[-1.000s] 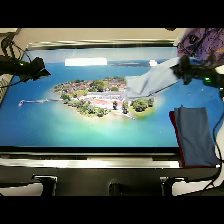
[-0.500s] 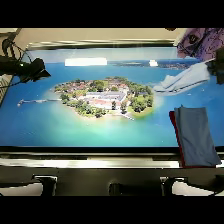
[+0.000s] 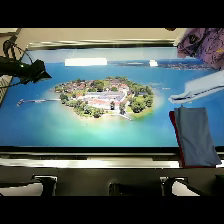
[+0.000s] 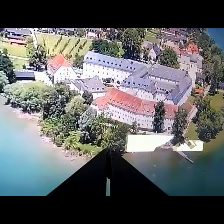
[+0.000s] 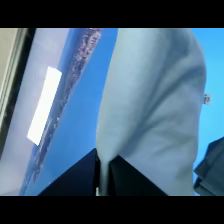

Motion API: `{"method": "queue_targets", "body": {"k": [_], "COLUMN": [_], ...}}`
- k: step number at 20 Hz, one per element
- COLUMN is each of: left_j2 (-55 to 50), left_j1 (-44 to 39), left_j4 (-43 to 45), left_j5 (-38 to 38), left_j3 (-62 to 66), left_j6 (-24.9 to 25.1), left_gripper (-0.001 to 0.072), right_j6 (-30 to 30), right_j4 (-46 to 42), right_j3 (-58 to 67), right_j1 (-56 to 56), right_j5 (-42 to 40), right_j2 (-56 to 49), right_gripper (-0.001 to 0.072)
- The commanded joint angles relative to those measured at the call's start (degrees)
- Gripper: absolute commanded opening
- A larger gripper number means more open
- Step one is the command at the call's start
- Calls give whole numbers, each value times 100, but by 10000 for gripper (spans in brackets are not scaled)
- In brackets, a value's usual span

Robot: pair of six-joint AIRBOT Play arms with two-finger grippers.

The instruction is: Fold the clothes and pants, and hang the long-sleeved shirts on hangers.

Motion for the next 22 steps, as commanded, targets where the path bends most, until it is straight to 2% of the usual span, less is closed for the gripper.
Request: {"method": "queue_targets", "body": {"k": [1, 6, 10, 13, 15, 18, 20, 22], "left_j2": [0, -2, -2, -2, -2, -2, -2, -2], "left_j1": [-4, -4, -4, -4, -4, -4, -4, -4], "left_j4": [0, 0, 0, 0, 0, -33, -44, -42], "left_j5": [-15, -15, -28, -52, -50, -50, -52, -107], "left_j3": [2, 2, 2, 2, 2, 2, 2, 2], "left_j6": [2, 2, 2, 2, 2, 0, 0, 0], "left_gripper": [20, 20, 20, 20, 20, 20, 20, 20], "right_j6": [240, 442, 391, -39, -616, -1056, -1086, -870], "right_j4": [-435, -754, -1150, -1263, -1534, -2323, -2516, -2702], "right_j3": [7, 7, 7, 0, -142, -920, -1821, -2765], "right_j1": [-4, -4, -4, -4, 2, 0, 0, 0], "right_j5": [544, 876, 1537, 2041, 2542, 3003, 2809, 2573], "right_j2": [181, 501, 634, 640, 640, 809, 1128, 1464], "right_gripper": [29, 29, 29, 29, 29, 29, 29, 28]}}
